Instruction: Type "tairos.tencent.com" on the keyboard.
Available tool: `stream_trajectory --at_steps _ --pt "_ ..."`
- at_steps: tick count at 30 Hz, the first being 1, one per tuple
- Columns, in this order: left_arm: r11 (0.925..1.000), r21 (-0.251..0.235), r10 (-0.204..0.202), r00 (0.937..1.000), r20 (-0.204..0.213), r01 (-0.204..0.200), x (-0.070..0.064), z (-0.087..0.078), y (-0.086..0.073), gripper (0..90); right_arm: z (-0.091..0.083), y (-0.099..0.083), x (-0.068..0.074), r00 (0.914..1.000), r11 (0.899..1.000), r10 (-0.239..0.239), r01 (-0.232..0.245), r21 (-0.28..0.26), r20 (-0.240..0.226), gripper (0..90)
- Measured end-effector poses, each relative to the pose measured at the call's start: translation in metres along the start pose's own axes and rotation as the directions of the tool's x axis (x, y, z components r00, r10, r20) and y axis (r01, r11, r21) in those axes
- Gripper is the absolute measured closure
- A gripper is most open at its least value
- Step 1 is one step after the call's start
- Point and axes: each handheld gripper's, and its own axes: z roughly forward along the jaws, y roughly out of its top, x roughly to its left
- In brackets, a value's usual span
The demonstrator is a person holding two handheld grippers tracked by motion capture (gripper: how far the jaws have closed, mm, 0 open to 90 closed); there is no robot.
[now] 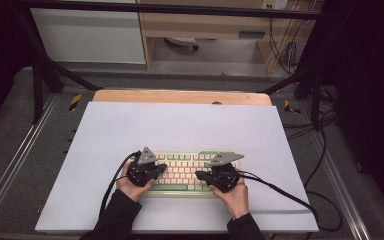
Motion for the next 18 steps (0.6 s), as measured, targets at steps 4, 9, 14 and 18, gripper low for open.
stream_trajectory --at_steps 4,9,14,18 --pt "1.0000 0.009 0.002 1.0000 0.000 -0.002 0.000 0.002 -0.001 90.0 0.000 0.000 0.000 1.0000 1.000 -0.001 0.001 0.000 0.001 90.0" --pt "1.0000 0.005 0.002 1.0000 0.004 -0.002 -0.001 0.000 -0.001 90.0 0.000 0.000 0.000 1.0000 1.000 0.000 0.000 0.000 0.001 90.0" --pt "0.9998 -0.015 0.009 0.9999 0.010 -0.009 -0.002 -0.008 0.001 90.0 -0.003 0.001 0.000 1.0000 1.000 0.000 0.000 -0.006 0.002 90.0" --pt "0.9995 -0.030 0.007 0.9999 0.015 -0.007 -0.001 -0.016 0.001 90.0 -0.004 0.002 0.000 1.0000 1.000 -0.005 0.005 -0.011 0.002 90.0"
